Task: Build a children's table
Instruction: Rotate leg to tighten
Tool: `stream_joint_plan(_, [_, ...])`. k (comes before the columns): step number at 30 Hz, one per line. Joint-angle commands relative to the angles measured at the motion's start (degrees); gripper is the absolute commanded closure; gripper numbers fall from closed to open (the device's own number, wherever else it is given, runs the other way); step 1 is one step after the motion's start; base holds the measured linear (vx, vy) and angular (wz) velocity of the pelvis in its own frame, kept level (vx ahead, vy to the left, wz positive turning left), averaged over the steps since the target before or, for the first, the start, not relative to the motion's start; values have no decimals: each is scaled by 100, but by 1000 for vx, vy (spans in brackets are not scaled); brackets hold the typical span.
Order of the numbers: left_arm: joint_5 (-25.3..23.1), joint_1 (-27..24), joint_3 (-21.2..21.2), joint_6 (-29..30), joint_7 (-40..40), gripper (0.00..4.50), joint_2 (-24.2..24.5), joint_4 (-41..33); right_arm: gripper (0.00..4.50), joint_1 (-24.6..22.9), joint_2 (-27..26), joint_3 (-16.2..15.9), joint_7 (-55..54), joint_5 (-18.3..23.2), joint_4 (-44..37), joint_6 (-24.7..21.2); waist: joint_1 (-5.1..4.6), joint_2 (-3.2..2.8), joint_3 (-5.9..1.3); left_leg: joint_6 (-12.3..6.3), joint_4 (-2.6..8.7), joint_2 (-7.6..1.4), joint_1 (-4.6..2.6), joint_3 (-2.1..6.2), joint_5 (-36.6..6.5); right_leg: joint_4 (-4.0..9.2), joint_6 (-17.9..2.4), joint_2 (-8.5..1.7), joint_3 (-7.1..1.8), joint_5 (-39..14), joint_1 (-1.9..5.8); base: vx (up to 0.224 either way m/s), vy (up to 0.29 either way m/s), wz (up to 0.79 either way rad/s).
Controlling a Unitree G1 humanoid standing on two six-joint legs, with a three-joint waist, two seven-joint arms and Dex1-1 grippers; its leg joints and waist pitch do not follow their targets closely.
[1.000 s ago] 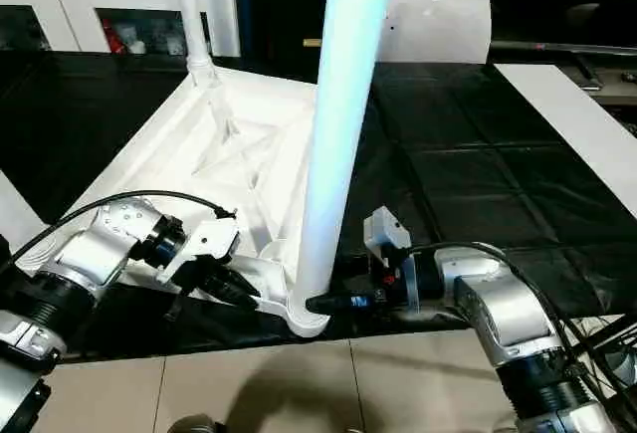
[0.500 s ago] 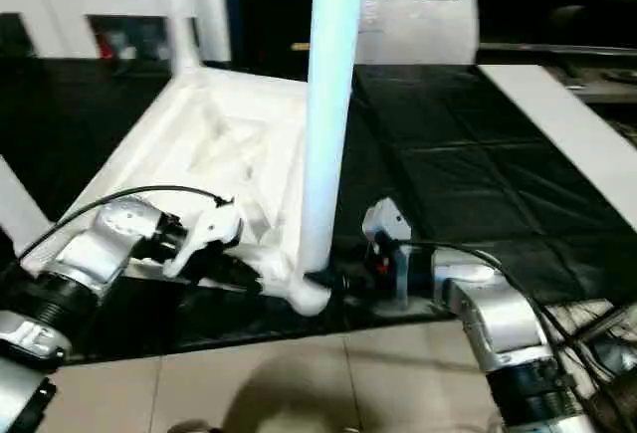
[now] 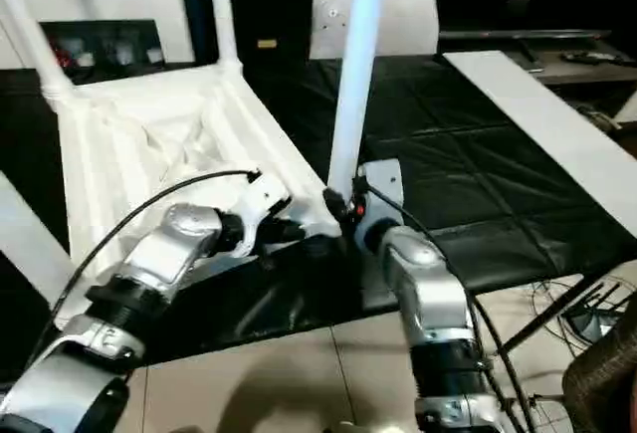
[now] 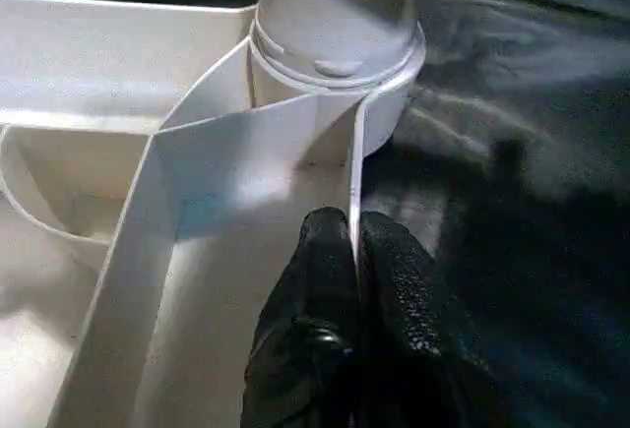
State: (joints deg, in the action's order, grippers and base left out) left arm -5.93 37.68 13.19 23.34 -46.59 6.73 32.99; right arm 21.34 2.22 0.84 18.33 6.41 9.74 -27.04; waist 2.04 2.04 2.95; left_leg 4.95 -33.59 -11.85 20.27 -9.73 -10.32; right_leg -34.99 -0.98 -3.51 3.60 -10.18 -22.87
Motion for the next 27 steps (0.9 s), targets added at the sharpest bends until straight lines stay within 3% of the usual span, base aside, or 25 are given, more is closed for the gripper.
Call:
stream_joint_plan(1, [221,235,59,-292,14,450,-369,-274,194,-18,-431,-638,417,233,23,9,35,-16,-366,-108,377,-87,11,20,-1045,483,-918,-398,-275,-1346,285,0,0,0])
stream_joint_plan(6, [193,140,142,-508,-249,450,-128,-388,148,-125,-280,-649,568,310,-163,8,35,-30,-349,-127,391,-91,10,16,-1112,492,-935,-394,-273,-1391,285,0,0,0])
stream_joint_plan(10, [260,-15,241,-624,-834,450,319,-552,106,-358,207,-610,1017,317,-380,201,32,-38,-342,-106,407,-112,7,26,-1219,498,-883,-402,-275,-1507,280,0,0,0])
stream_joint_plan(12, [314,-93,346,-845,-1388,450,620,-578,92,-526,753,-699,1668,238,-397,556,47,-43,-334,-122,405,-116,11,26,-1293,509,-882,-411,-275,-1591,280,0,0,0])
stream_joint_plan(14, [338,-113,375,-943,-1579,450,701,-579,92,-568,913,-724,1898,229,-389,663,52,-45,-334,-151,398,-121,2,16,-1312,510,-907,-403,-282,-1525,264,0,0,0])
stream_joint_plan(22, [422,-113,686,-1620,-2960,450,1325,-430,9,-549,1898,-817,3546,480,-302,983,196,-44,-343,-204,394,-158,-25,9,-1248,457,-1077,-418,-289,-1257,269,0,0,0])
stream_joint_plan(25, [460,-85,776,-1792,-3314,450,1472,-371,9,-501,2146,-925,3993,586,-232,1103,271,-39,-344,-205,384,-158,-39,-6,-1228,442,-1137,-424,-286,-1171,262,0,0,0])
stream_joint_plan(27, [496,-68,951,-1990,-3959,450,1684,-377,9,-399,2462,-1023,4813,814,-165,1108,304,-33,-347,-237,386,-164,-32,-1,-1190,430,-1166,-430,-285,-1137,279,0,0,0])
